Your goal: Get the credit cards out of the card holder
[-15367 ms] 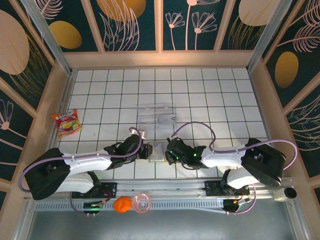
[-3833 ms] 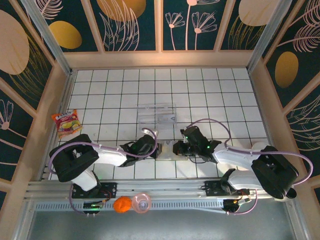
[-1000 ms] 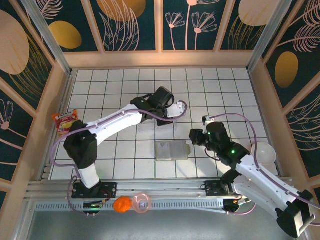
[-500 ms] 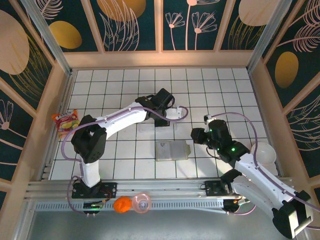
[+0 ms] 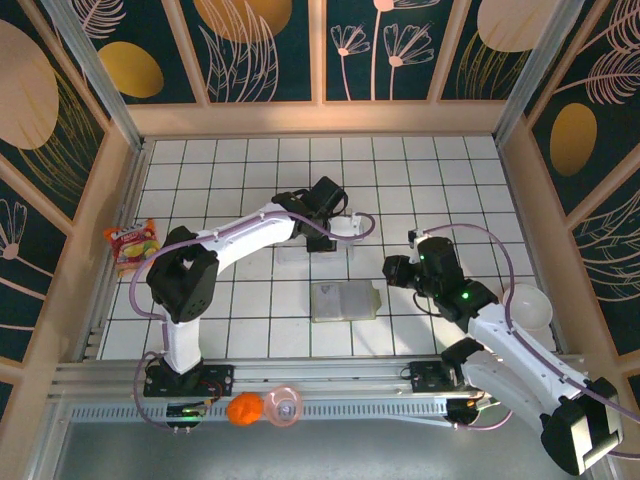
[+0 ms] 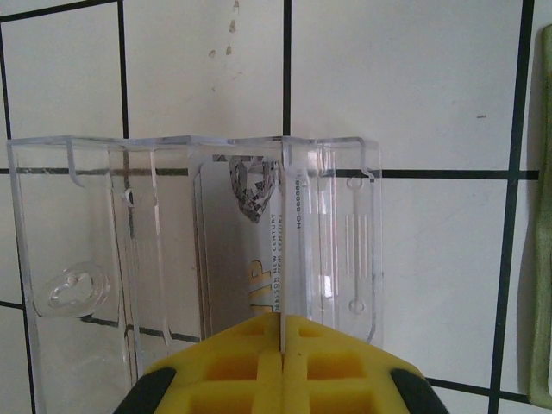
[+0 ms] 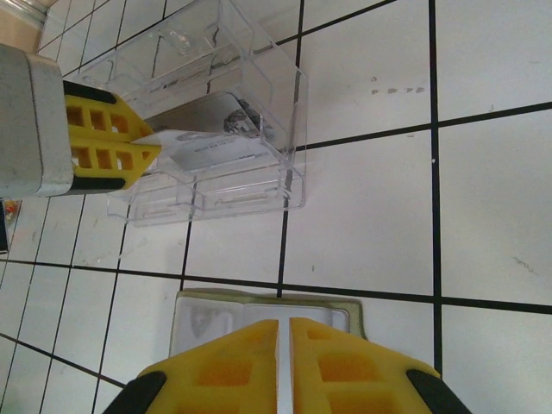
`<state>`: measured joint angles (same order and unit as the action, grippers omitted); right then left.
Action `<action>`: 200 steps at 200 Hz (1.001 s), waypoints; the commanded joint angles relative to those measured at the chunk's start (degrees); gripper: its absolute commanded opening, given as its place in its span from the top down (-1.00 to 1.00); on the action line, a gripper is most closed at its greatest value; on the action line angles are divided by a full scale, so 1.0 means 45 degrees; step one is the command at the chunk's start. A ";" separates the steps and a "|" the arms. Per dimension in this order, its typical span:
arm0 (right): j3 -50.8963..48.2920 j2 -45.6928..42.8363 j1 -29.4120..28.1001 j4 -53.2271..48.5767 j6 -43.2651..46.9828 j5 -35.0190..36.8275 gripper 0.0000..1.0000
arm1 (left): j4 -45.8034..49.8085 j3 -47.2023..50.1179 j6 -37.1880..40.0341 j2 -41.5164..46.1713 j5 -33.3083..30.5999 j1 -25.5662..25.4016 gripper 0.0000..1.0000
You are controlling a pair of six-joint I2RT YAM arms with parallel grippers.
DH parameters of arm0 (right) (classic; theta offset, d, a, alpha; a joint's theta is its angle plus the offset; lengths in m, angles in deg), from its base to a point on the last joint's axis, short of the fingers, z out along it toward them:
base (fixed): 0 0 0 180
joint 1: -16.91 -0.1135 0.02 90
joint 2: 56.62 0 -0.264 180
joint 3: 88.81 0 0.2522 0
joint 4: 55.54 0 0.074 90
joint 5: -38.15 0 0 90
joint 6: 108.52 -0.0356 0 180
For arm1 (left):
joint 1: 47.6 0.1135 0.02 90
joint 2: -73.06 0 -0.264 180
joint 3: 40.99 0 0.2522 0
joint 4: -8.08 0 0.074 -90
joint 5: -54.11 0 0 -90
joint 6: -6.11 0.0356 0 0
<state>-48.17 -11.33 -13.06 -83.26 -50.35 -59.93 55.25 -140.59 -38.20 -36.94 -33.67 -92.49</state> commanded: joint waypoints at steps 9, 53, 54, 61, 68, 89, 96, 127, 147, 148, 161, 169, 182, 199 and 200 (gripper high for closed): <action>0.0123 -0.0008 0.0137 0.0181 0.0160 -0.0266 0.77 | -0.0043 -0.0163 0.0317 -0.0231 -0.0189 0.0102 1.00; 0.0073 -0.0057 0.0192 0.0201 0.0160 -0.0295 0.77 | -0.0012 -0.0205 0.0146 -0.0419 -0.0333 0.0106 1.00; 0.0068 -0.0052 0.0194 0.0206 0.0160 -0.0295 0.77 | -0.0017 -0.0203 0.0143 -0.0410 -0.0335 0.0098 1.00; 0.0065 -0.0051 0.0195 0.0211 0.0160 -0.0314 0.77 | -0.0026 -0.0182 0.0122 -0.0428 -0.0364 0.0097 1.00; 0.0063 -0.0047 0.0207 0.0240 0.0159 -0.0333 0.77 | -0.0023 -0.0206 0.0123 -0.0443 -0.0410 0.0108 1.00; 0.0047 -0.0054 0.0223 0.0258 0.0159 -0.0348 0.77 | -0.0008 -0.0226 0.0097 -0.0498 -0.0436 0.0109 1.00; 0.0054 -0.0047 0.0221 0.0269 0.0160 -0.0361 0.77 | -0.0033 -0.0231 0.0067 -0.0508 -0.0471 0.0105 1.00; 0.0063 -0.0067 0.0243 0.0251 0.0150 -0.0442 0.77 | -0.0087 -0.0281 -0.0116 -0.0595 -0.0541 0.0098 1.00; 0.0073 -0.0085 0.0273 0.0245 0.0160 -0.0488 0.77 | -0.0322 -0.0291 -0.0276 -0.0538 -0.0648 0.0093 1.00; 0.0068 -0.0085 0.0274 0.0237 0.0160 -0.0489 0.77 | -0.0328 -0.0285 -0.0283 -0.0528 -0.0649 0.0092 1.00; 0.0049 -0.0086 0.0259 0.0265 0.0141 -0.0544 0.77 | -0.0435 -0.0260 -0.0423 -0.0416 -0.0666 0.0104 0.79; 0.0053 -0.0098 0.0275 0.0306 0.0141 -0.0577 0.77 | -0.0482 -0.0248 -0.0514 -0.0367 -0.0649 0.0092 0.54; 0.0035 -0.0086 0.0274 0.0346 0.0160 -0.0663 0.77 | -0.0510 -0.0238 -0.0616 -0.0264 -0.0639 0.0107 0.44; -0.0022 -0.0108 0.0270 0.0369 0.0132 -0.0703 0.77 | -0.0704 -0.0233 -0.0821 -0.0058 -0.0669 0.0091 0.42; -0.0018 -0.0107 0.0273 0.0378 0.0136 -0.0714 0.77 | -0.0715 -0.0237 -0.0820 -0.0054 -0.0679 0.0101 0.41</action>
<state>-48.17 -11.35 -12.32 -83.22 -50.35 -62.07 53.39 -140.59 -40.47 -38.42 -36.40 -92.49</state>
